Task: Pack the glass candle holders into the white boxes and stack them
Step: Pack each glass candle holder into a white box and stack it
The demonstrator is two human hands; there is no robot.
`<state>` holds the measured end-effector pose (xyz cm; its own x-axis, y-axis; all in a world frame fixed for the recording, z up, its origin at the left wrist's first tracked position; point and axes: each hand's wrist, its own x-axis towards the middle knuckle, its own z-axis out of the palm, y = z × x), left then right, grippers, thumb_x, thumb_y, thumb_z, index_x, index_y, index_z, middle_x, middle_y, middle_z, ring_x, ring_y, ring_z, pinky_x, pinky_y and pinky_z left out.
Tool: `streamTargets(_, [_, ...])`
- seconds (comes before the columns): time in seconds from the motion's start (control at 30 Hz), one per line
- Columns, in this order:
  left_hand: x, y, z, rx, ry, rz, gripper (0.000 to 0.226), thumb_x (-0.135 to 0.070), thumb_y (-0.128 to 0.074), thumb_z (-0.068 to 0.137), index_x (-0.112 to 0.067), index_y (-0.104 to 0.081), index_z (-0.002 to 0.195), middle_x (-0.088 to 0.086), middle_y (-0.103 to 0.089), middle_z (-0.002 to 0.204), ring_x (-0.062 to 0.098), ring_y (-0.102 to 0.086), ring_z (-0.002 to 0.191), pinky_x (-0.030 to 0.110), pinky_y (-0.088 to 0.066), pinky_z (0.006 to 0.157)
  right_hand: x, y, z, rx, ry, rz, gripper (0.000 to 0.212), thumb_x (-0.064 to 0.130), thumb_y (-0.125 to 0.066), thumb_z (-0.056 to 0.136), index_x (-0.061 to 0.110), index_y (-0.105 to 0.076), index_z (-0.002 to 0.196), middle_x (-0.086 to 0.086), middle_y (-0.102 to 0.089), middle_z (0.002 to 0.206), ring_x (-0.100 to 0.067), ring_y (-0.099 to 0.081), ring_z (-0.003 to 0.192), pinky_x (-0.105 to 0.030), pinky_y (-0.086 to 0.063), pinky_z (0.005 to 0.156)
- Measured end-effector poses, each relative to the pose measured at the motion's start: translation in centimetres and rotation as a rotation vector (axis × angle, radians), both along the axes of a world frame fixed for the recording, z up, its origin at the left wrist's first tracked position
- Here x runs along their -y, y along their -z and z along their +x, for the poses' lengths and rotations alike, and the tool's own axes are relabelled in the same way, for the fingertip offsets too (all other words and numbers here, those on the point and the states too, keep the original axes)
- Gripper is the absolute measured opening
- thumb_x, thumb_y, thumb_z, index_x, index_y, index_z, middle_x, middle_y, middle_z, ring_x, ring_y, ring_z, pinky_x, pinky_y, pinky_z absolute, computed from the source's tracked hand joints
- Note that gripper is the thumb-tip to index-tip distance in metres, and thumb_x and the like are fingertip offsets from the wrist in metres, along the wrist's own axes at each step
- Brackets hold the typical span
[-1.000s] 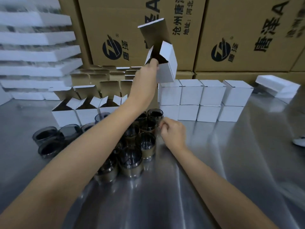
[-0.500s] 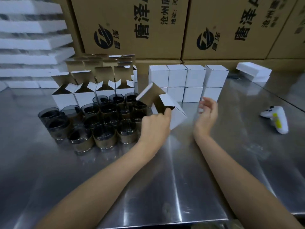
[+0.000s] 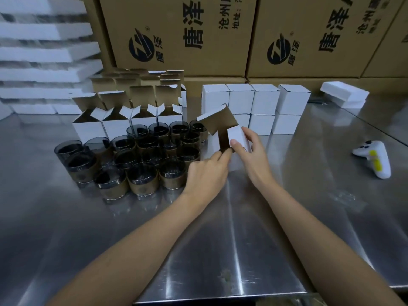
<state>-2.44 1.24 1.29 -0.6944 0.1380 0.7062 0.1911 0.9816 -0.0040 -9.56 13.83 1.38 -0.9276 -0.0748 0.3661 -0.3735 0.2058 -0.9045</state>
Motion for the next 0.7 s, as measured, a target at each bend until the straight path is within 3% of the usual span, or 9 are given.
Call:
streamTargets(0.1, [-0.1, -0.1, 0.2, 0.106, 0.086, 0.206, 0.044, -0.025, -0.053, 0.098, -0.012, -0.049, 0.14, 0.005, -0.072, 0.1, 0.03, -0.068, 0.066, 0.035, -0.05, 0.048, -0.1, 0.1, -0.2, -0.009, 0.026, -0.017, 0.053, 0.039, -0.06, 0.088, 0.015, -0.051, 0.135, 0.001, -0.057, 0.133, -0.013, -0.051, 0.125, -0.031, -0.041, 0.106])
streamTargets(0.17, [-0.2, 0.0, 0.1, 0.208, 0.071, 0.283, 0.058, -0.033, -0.043, 0.101, -0.015, -0.023, 0.153, 0.005, -0.069, 0.108, 0.031, -0.068, 0.078, 0.041, -0.054, 0.061, -0.3, 0.4, -0.5, 0.035, 0.015, -0.047, 0.039, 0.034, -0.055, 0.097, 0.016, -0.054, 0.132, 0.004, -0.06, 0.127, -0.012, -0.055, 0.118, -0.02, -0.044, 0.099])
streamTargets(0.27, [-0.2, 0.4, -0.3, 0.325, 0.029, 0.377, 0.069, -0.038, -0.038, 0.101, -0.016, -0.001, 0.155, 0.007, -0.068, 0.106, 0.035, -0.066, 0.087, 0.045, -0.053, 0.071, -0.6, 0.8, -0.8, 0.099, 0.028, -0.005, 0.034, 0.044, -0.044, 0.101, 0.022, -0.06, 0.122, 0.013, -0.062, 0.112, -0.006, -0.056, 0.109, 0.003, -0.035, 0.078])
streamTargets(0.37, [-0.3, 0.9, -0.7, 0.395, -0.001, 0.452, 0.076, -0.039, -0.039, 0.101, -0.013, 0.009, 0.153, 0.01, -0.069, 0.098, 0.037, -0.065, 0.086, 0.047, -0.052, 0.071, -0.9, 1.1, -0.8, 0.154, 0.013, 0.057, 0.04, 0.055, -0.042, 0.098, 0.029, -0.057, 0.125, 0.017, -0.059, 0.109, 0.01, -0.055, 0.099, 0.007, -0.031, 0.07])
streamTargets(0.43, [-0.2, 1.3, -0.9, 0.426, 0.009, 0.521, 0.08, -0.039, -0.04, 0.101, -0.011, 0.015, 0.152, 0.011, -0.069, 0.089, 0.035, -0.065, 0.08, 0.047, -0.052, 0.07, -1.0, 1.1, -0.9, 0.143, -0.016, 0.108, 0.047, 0.057, -0.047, 0.094, 0.03, -0.052, 0.131, 0.016, -0.058, 0.109, 0.016, -0.053, 0.093, 0.002, -0.036, 0.071])
streamTargets(0.57, [0.2, 1.6, -1.2, 0.467, 0.079, 0.738, 0.076, -0.036, -0.047, 0.099, -0.012, 0.0, 0.155, 0.018, -0.066, 0.08, 0.034, -0.064, 0.076, 0.045, -0.053, 0.073, -1.1, 1.0, -1.2, 0.151, -0.019, 0.149, 0.062, 0.063, -0.058, 0.084, 0.028, -0.049, 0.134, 0.007, -0.061, 0.114, -0.005, -0.06, 0.099, -0.012, -0.042, 0.075])
streamTargets(0.63, [0.4, 1.6, -1.5, 0.459, 0.112, 0.835, 0.065, -0.034, -0.051, 0.098, -0.012, -0.021, 0.152, 0.016, -0.067, 0.078, 0.03, -0.065, 0.074, 0.037, -0.053, 0.073, -1.1, 1.1, -1.2, 0.148, 0.001, 0.143, 0.066, 0.068, -0.056, 0.08, 0.026, -0.051, 0.132, 0.006, -0.062, 0.114, -0.002, -0.059, 0.098, -0.012, -0.042, 0.075])
streamTargets(0.7, [0.6, 1.7, -2.0, 0.468, 0.134, 0.879, 0.048, -0.034, -0.055, 0.097, -0.01, -0.048, 0.139, 0.002, -0.062, 0.065, 0.016, -0.061, 0.064, 0.025, -0.046, 0.062, -1.1, 1.3, -1.3, 0.142, 0.036, 0.132, 0.061, 0.069, -0.048, 0.087, 0.023, -0.057, 0.126, 0.003, -0.064, 0.116, -0.004, -0.059, 0.098, -0.013, -0.042, 0.078])
